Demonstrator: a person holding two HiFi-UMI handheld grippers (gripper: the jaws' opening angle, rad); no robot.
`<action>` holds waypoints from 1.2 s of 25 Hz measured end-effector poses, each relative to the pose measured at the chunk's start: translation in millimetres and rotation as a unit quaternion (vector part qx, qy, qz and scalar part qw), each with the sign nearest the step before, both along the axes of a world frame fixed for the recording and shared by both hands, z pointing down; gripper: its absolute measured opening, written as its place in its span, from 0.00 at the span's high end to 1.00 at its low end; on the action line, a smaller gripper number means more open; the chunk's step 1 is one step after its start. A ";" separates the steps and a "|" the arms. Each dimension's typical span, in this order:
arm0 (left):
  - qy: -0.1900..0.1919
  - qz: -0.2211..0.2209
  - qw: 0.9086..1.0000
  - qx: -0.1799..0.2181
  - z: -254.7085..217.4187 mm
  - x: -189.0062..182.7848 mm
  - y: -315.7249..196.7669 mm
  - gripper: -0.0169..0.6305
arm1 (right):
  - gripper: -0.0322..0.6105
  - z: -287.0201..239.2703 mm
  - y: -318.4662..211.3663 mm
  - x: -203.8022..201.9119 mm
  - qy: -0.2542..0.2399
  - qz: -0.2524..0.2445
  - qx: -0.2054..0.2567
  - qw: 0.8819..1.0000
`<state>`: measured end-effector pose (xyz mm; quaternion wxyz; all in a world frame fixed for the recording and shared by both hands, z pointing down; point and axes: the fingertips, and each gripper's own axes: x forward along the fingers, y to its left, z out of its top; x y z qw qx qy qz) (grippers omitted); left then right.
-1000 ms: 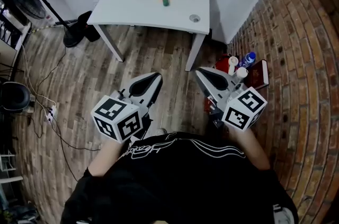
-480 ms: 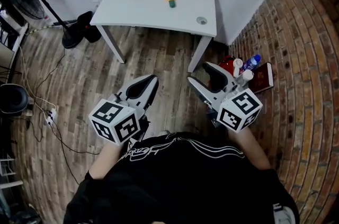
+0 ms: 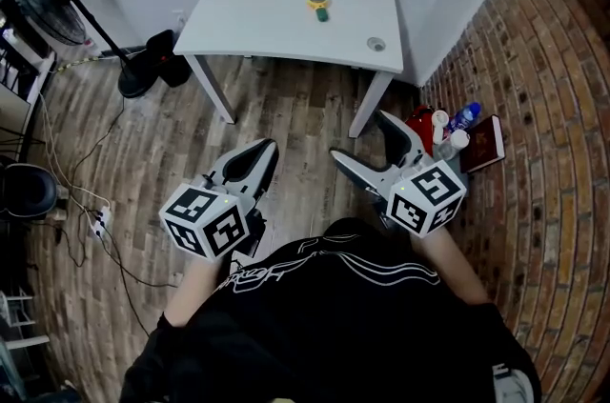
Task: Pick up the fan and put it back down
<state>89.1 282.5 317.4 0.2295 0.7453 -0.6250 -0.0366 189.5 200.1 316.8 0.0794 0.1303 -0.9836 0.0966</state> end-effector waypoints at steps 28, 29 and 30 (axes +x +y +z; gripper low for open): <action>0.011 -0.031 0.998 -0.060 46.2 -150.8 -228.5 0.92 | 0.23 37.4 -258.8 -143.8 0.018 0.010 -0.030 0.999; 0.011 -0.028 0.998 -0.063 47.1 -155.4 -242.4 0.92 | 0.23 38.8 -271.5 -149.6 0.019 0.012 -0.032 0.999; 0.011 -0.025 0.997 -0.065 48.3 -159.7 -255.8 0.92 | 0.23 40.7 -283.5 -155.1 0.022 0.013 -0.033 0.999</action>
